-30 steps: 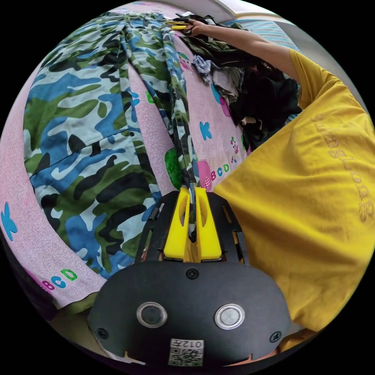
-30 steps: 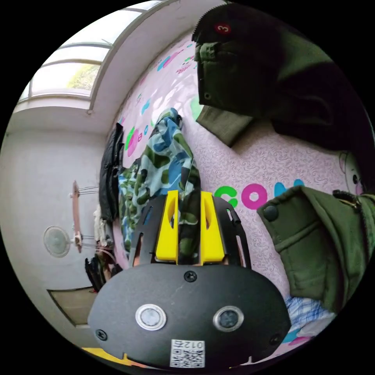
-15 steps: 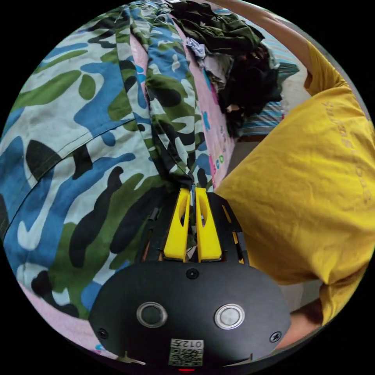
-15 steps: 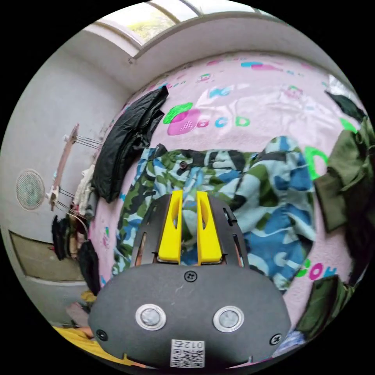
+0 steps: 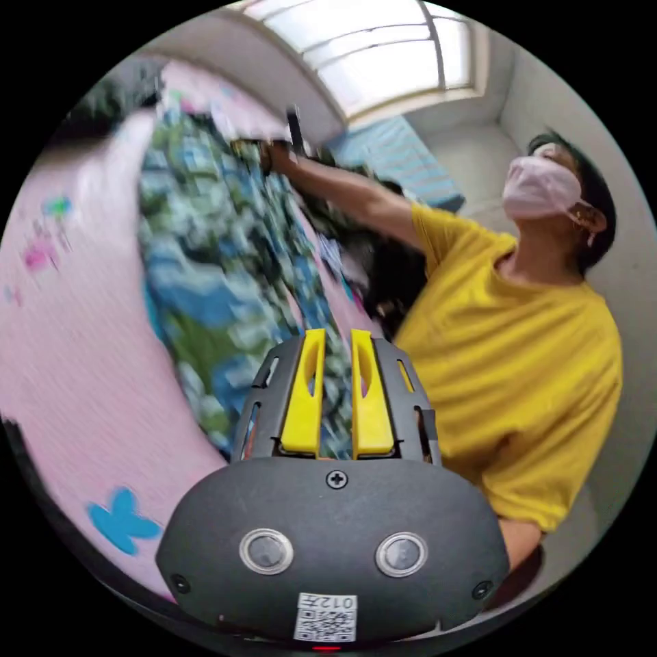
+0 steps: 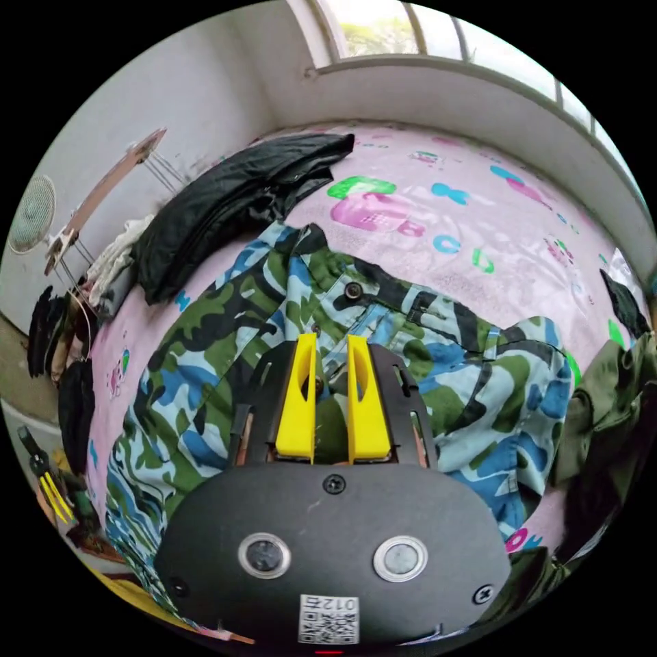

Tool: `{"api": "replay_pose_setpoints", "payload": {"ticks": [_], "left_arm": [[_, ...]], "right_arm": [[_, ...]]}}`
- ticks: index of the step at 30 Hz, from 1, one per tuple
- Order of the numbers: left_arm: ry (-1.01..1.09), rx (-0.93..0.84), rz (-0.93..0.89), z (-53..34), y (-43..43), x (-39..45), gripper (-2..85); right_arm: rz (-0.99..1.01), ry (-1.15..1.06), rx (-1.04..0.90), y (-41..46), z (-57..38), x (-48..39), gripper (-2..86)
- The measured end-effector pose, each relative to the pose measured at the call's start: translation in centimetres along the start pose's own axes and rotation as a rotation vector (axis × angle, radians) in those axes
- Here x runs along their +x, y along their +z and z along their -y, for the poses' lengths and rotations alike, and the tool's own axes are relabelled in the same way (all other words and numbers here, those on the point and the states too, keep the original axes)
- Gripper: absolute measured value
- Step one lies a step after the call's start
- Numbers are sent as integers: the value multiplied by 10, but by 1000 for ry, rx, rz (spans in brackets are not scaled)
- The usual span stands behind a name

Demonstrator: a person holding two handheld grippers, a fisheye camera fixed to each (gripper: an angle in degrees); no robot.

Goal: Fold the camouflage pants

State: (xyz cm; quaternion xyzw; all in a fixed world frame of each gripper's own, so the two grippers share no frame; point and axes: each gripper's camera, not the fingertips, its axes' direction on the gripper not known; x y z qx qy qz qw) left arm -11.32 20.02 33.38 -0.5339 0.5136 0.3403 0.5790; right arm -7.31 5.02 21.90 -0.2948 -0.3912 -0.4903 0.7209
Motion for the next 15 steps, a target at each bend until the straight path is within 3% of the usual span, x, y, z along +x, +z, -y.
{"api": "replay_pose_setpoints", "payload": {"ticks": [2,5,7,10,12,15], "left_arm": [[37,325,210,72,-29,-6,31],[81,598,148,172,-12,-35,16],[87,644,164,236,16,-56,11],[-52,625,382,325,65,-88,6],[-145,562,488,361,86,-102,5],[-137,541,527,382,105,-108,4]], "right_arm": [[78,69,28,1,5,16,58],[205,120,44,12,6,36,53],[322,176,46,16,10,57,45],[587,363,113,24,2,105,28],[617,348,178,19,1,108,22],[655,285,105,26,18,103,18]]}}
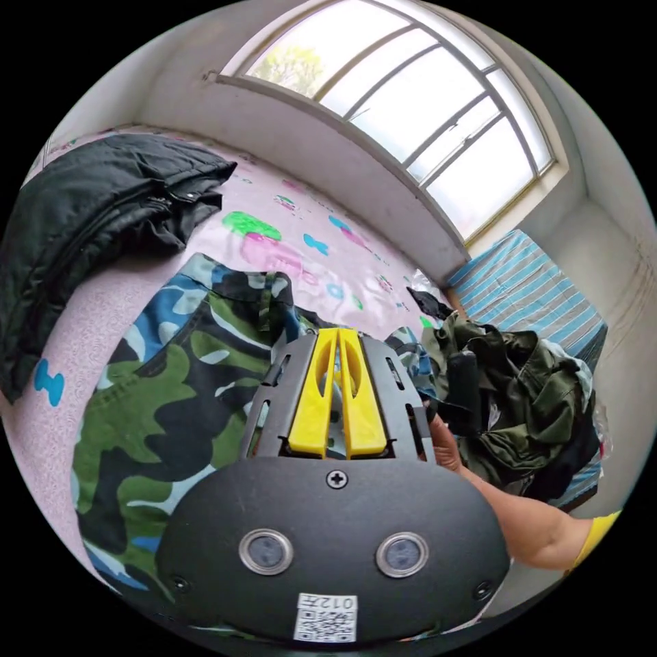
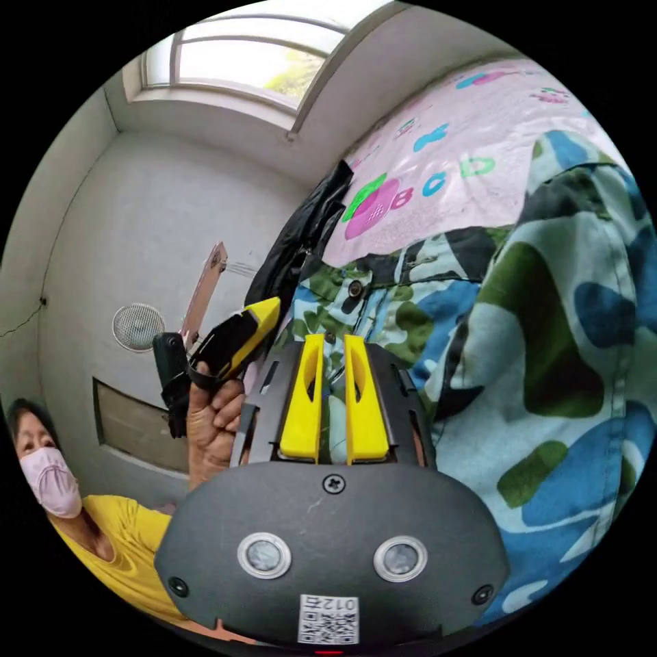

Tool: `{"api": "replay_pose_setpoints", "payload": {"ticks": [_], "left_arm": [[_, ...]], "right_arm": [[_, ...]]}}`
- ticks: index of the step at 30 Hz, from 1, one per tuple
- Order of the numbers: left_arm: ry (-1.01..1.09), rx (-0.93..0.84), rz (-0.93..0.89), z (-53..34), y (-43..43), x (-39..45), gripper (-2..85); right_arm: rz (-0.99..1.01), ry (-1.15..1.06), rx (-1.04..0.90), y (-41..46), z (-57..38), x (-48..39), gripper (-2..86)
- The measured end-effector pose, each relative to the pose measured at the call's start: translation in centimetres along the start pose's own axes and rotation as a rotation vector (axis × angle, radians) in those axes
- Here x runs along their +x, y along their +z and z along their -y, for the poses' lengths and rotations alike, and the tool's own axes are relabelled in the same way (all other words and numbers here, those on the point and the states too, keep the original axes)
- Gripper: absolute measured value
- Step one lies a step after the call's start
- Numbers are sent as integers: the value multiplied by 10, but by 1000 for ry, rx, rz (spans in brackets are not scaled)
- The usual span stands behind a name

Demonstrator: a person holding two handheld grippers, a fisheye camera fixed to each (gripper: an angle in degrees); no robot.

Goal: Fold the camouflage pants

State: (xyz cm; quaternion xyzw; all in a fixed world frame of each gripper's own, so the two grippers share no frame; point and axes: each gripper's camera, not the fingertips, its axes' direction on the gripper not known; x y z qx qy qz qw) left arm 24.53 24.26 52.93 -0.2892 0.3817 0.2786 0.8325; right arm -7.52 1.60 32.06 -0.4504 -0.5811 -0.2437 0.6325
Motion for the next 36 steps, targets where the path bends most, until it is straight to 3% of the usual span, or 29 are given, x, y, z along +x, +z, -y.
{"api": "replay_pose_setpoints", "payload": {"ticks": [3,4,5,8,9,12,19,28,31,36], "left_arm": [[21,33,52,-10,9,0,3],[-100,2,4,-2,10,-11,3],[-93,65,-79,7,5,-13,3],[-74,43,37,25,5,-5,4],[-86,37,47,26,7,-5,4],[-128,-4,-31,35,17,-5,4],[-142,-24,35,58,23,19,4],[-189,-19,-17,83,27,38,4],[-192,-25,-22,92,30,47,4],[17,-75,240,114,34,106,5]], "right_arm": [[45,-35,-14,2,8,-4,19],[63,-49,-4,1,9,-6,21],[55,-51,12,0,10,-8,22],[-56,-95,33,-2,22,-24,36],[-182,-141,58,-5,33,-36,45],[-324,-168,-10,6,72,-49,72],[-311,-162,-239,45,113,-60,68],[-328,-241,-386,81,130,-99,32],[-331,-244,-344,82,131,-110,20],[-545,-383,-203,73,129,-151,11]]}}
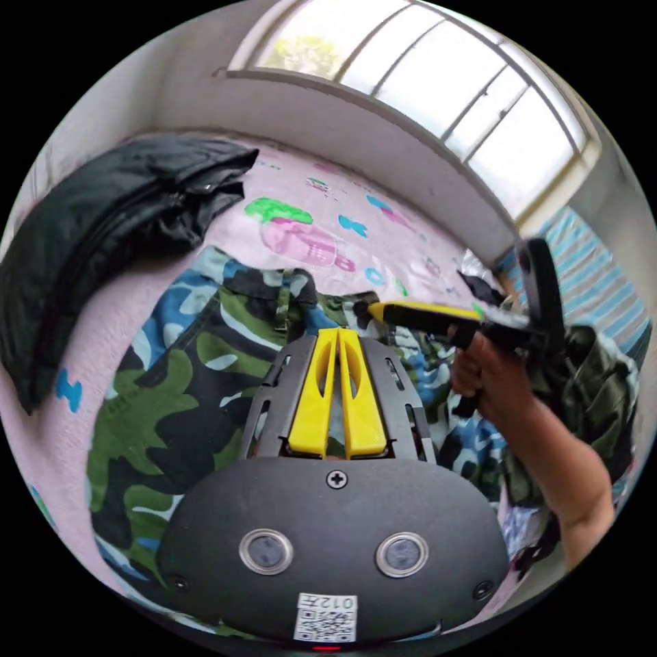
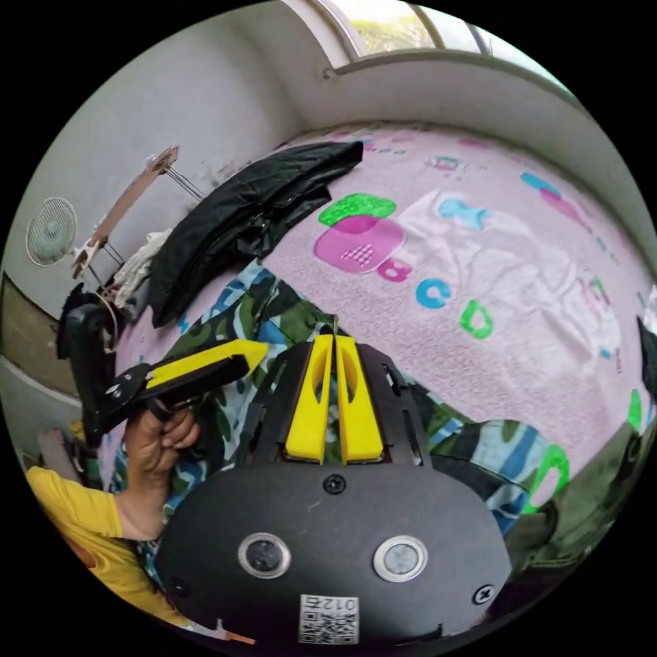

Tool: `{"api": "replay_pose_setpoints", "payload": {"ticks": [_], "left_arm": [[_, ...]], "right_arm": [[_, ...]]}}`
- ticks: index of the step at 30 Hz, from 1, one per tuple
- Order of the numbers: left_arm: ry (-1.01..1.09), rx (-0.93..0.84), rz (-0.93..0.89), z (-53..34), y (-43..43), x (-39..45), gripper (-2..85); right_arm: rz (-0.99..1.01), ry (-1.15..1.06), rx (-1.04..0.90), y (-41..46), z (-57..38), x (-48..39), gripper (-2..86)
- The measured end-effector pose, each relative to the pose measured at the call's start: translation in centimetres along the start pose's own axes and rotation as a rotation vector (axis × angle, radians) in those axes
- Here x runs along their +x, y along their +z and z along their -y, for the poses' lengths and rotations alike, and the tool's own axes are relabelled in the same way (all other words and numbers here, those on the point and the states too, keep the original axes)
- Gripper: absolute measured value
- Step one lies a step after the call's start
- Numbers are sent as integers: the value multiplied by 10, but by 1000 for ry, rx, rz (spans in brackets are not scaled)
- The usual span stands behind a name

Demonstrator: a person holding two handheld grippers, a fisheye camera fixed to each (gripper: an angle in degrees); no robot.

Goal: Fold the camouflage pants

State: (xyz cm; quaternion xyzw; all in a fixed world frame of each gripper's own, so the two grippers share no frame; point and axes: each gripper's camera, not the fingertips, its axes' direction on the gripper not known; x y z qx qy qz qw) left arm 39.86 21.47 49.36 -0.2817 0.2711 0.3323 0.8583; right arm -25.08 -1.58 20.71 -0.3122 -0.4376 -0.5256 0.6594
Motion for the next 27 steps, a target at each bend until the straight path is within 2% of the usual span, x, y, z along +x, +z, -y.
{"api": "replay_pose_setpoints", "payload": {"ticks": [4,7,9,11,12,13,14,16,20,23,27], "left_arm": [[148,-179,136,10,28,41,5],[136,-166,132,18,26,48,5],[37,-65,123,23,10,43,5],[30,130,39,23,-22,43,5],[29,121,19,25,-23,44,5],[53,38,-20,31,-14,46,5],[79,-76,-61,36,1,48,5],[71,-163,-77,39,17,49,5],[111,-197,-22,46,22,66,5],[144,-201,17,50,23,78,4],[133,-201,1,54,22,81,4]], "right_arm": [[-117,-80,-63,8,10,-26,10],[-198,-98,-113,13,12,-40,19],[-258,-56,-48,-4,9,-42,26],[-244,25,-3,-23,3,-37,35],[-159,55,-25,-29,-1,-35,41],[-95,54,-80,-27,-4,-37,54],[-96,54,-105,-25,-6,-39,60],[-177,27,-164,-14,-13,-50,73],[-225,-63,-162,-9,-14,-72,46],[-362,-98,-124,-13,-19,-89,12],[-343,-112,-64,-33,-28,-98,12]]}}
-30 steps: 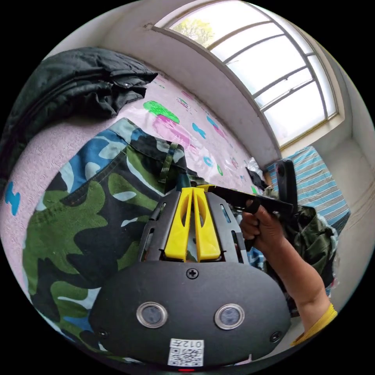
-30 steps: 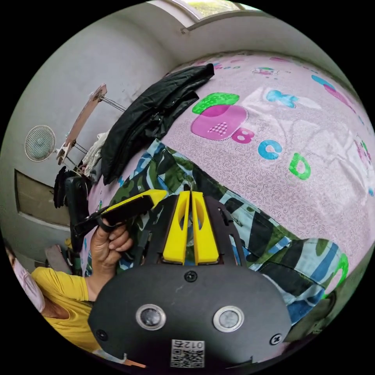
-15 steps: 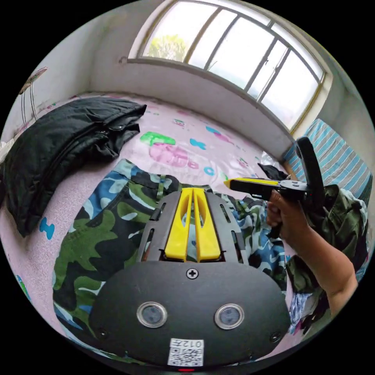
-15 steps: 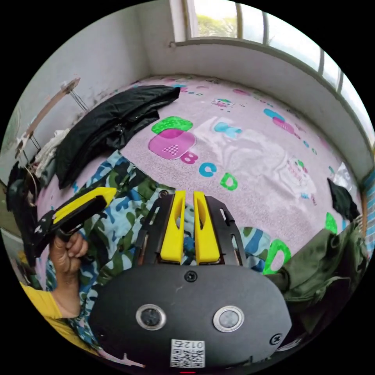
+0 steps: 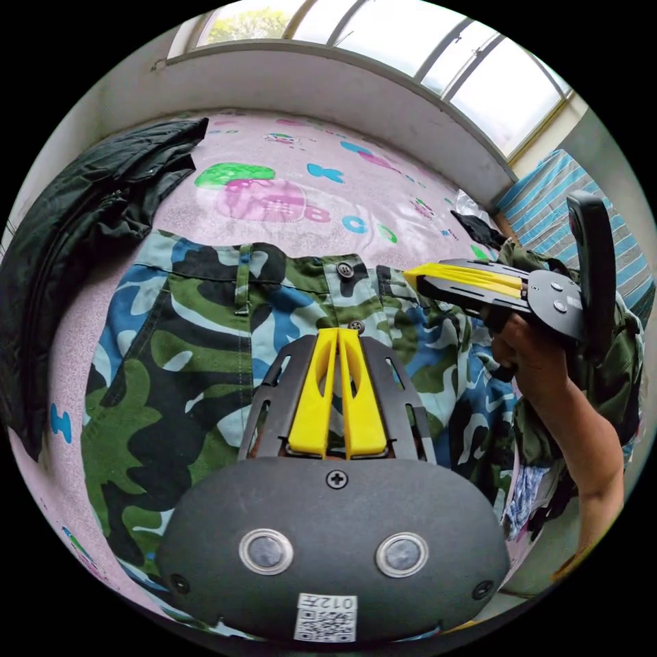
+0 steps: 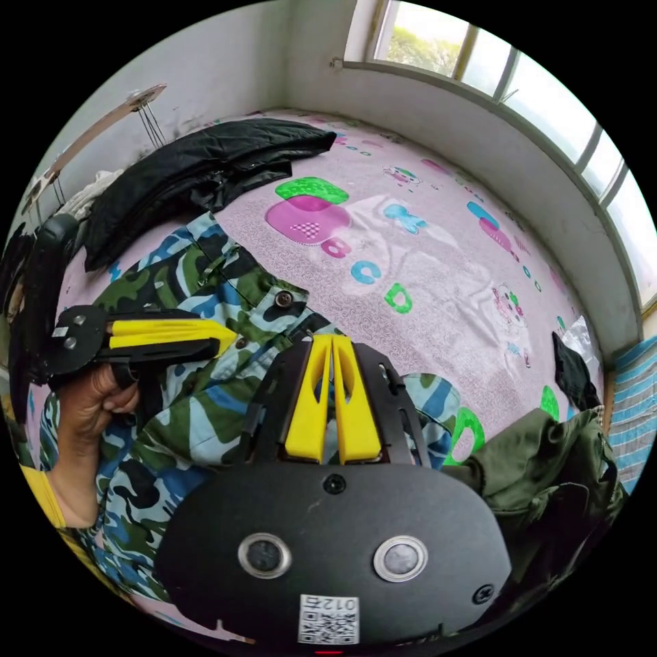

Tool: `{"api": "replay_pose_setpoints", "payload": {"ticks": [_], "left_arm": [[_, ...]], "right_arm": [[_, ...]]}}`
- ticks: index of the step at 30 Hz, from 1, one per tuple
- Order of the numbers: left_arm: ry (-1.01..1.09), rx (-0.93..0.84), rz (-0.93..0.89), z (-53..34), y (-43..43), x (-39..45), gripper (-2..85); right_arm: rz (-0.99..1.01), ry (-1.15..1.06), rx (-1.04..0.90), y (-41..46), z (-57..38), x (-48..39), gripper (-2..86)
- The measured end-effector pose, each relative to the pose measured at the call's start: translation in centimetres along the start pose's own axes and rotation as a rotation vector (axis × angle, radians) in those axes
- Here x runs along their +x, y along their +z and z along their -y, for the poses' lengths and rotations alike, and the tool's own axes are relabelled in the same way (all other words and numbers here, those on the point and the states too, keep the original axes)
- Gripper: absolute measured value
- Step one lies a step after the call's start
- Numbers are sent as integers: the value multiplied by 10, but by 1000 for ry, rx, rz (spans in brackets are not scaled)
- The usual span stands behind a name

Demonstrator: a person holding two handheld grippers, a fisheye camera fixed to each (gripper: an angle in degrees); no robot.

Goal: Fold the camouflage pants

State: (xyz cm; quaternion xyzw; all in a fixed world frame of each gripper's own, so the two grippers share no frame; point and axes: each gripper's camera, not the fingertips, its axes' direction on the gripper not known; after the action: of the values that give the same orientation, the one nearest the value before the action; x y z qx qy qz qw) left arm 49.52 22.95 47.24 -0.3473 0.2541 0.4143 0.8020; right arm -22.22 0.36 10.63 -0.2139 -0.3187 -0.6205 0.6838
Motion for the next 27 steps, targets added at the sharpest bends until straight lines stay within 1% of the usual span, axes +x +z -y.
{"api": "replay_pose_setpoints", "payload": {"ticks": [3,4,6,8,9,10,14,15,16,19,21,22,23,24,25,26,27], "left_arm": [[-23,1,-34,3,-2,-2,4],[-25,1,-40,4,-3,-1,4],[-26,1,-41,5,-4,1,4],[-23,0,-38,7,-5,4,5],[-22,0,-36,8,-5,5,5],[-18,0,-30,8,-6,7,5],[-2,1,-2,10,-9,16,4],[0,1,-1,10,-10,16,4],[4,2,1,10,-11,18,4],[11,30,18,10,-17,22,4],[29,11,21,10,-18,26,4],[44,-21,51,11,-21,29,5],[56,51,118,10,-38,35,5],[74,110,131,7,-49,39,5],[100,197,94,3,-63,44,5],[112,181,28,3,-61,46,5],[124,137,8,5,-54,47,5]], "right_arm": [[53,-51,-1,-8,0,-5,31],[41,-101,-29,-7,1,-11,60],[4,-163,-73,-5,1,-20,84],[-48,-227,-101,-1,-3,-29,86],[-44,-253,-107,2,-6,-32,78],[4,-266,-100,3,-8,-34,66],[72,-141,-56,0,-15,-19,33],[98,-95,-17,-6,-20,-13,21],[53,-37,45,-15,-28,-8,13],[13,-37,124,-34,-42,-2,8],[46,-73,151,-40,-46,-3,11],[98,-99,141,-39,-46,-5,15],[108,-101,128,-38,-45,-6,18],[96,-105,90,-31,-42,-9,32],[78,-124,44,-24,-40,-13,52],[68,-130,24,-20,-40,-15,64],[59,-134,-6,-14,-39,-17,80]]}}
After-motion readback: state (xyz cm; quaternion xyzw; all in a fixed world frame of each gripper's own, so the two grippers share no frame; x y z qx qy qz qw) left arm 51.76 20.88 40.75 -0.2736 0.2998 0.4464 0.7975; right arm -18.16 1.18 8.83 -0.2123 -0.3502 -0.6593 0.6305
